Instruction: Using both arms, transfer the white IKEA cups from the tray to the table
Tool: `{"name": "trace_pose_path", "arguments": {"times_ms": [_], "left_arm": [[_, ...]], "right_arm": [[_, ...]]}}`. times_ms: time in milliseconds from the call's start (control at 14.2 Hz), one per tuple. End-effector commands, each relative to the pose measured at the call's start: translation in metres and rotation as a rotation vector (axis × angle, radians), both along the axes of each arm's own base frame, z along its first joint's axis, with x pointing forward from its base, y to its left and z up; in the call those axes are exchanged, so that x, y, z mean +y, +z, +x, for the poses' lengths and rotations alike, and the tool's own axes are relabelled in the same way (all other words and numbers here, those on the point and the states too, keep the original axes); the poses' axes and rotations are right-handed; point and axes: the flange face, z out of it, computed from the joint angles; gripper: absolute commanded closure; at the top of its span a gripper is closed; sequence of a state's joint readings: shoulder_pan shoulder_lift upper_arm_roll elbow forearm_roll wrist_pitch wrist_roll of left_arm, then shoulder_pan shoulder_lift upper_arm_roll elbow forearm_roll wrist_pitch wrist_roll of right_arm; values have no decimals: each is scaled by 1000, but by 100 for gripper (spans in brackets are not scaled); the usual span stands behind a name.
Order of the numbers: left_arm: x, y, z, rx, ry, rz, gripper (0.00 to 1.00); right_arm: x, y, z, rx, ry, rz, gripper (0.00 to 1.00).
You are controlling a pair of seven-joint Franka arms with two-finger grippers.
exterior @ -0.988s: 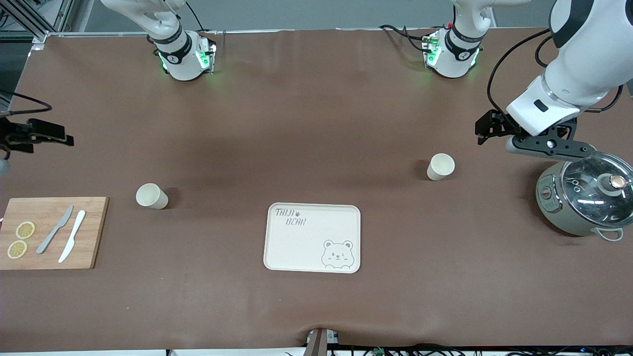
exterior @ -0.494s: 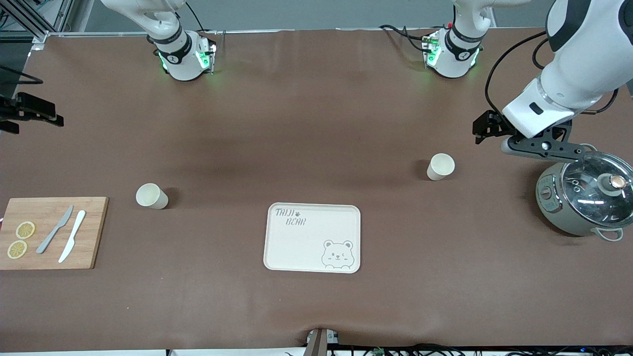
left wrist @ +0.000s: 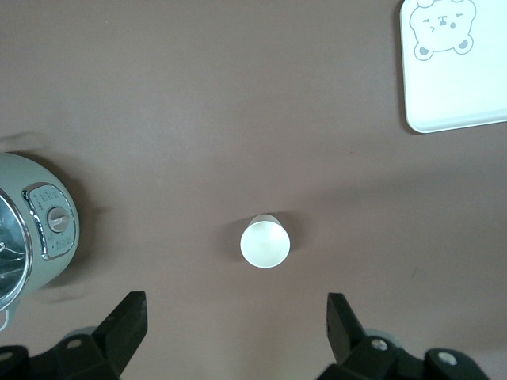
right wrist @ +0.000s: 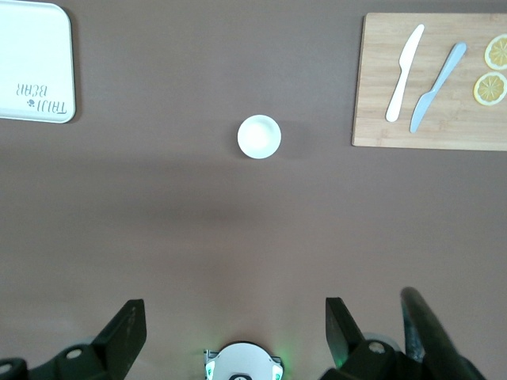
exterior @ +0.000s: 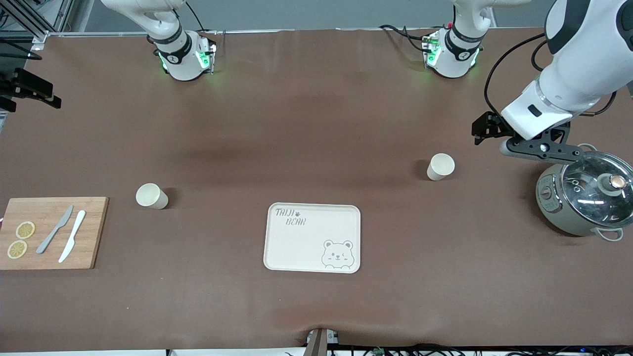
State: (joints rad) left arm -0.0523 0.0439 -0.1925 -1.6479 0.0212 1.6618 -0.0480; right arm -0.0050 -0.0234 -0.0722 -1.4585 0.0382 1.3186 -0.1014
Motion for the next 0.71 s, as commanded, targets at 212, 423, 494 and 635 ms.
{"name": "trace_pose_path", "arguments": {"times_ms": [212,423,494,635], "left_arm": [[-3,6,1,6,-3,-5,0],[-2,6,1,6,-2,-5,0],[-2,6,1,6,-2,-5,0],[-1,6,1,6,0,-5,0]], "right_arm": [[-2,-1,-10,-10,-105,-29,0],[0,1,-9,-13,-102,-33,0],[-3,0,-8,-14,-107,-31,0],[-5,-1,-7,-19,-109,-33,0]]}}
